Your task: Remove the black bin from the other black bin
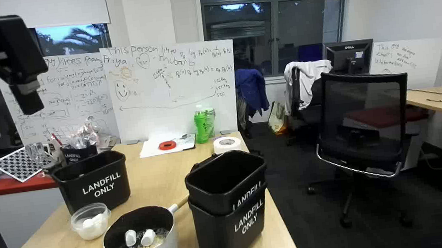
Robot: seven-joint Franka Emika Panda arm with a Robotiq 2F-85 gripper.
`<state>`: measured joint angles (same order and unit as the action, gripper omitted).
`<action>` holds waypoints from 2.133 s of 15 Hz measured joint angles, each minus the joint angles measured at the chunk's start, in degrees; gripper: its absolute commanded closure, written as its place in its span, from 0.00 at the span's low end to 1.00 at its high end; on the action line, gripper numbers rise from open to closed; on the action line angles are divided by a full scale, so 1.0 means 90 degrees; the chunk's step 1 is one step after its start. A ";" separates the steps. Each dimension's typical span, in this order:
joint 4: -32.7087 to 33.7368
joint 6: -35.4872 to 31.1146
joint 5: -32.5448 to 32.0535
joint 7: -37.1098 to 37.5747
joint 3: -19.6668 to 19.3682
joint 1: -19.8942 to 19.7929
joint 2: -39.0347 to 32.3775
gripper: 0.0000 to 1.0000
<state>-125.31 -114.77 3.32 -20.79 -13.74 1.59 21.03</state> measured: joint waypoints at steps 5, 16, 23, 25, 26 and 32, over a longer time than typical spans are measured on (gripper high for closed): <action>0.0000 0.0000 0.0001 0.0002 0.0015 -0.0013 -0.0001 0.00; 0.0953 -0.0844 0.0282 0.1672 0.0025 -0.0412 -0.1692 0.00; 0.1809 -0.1377 0.0307 0.3183 0.0046 -0.0737 -0.3234 0.00; 0.1866 -0.1380 0.0298 0.3231 0.0062 -0.0760 -0.3362 0.00; 0.1867 -0.1380 0.0298 0.3231 0.0074 -0.0760 -0.3333 0.00; 0.1863 -0.1377 0.0299 0.3472 0.0087 -0.0780 -0.3262 0.00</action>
<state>-108.54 -127.16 6.00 10.45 -12.96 -5.44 -8.33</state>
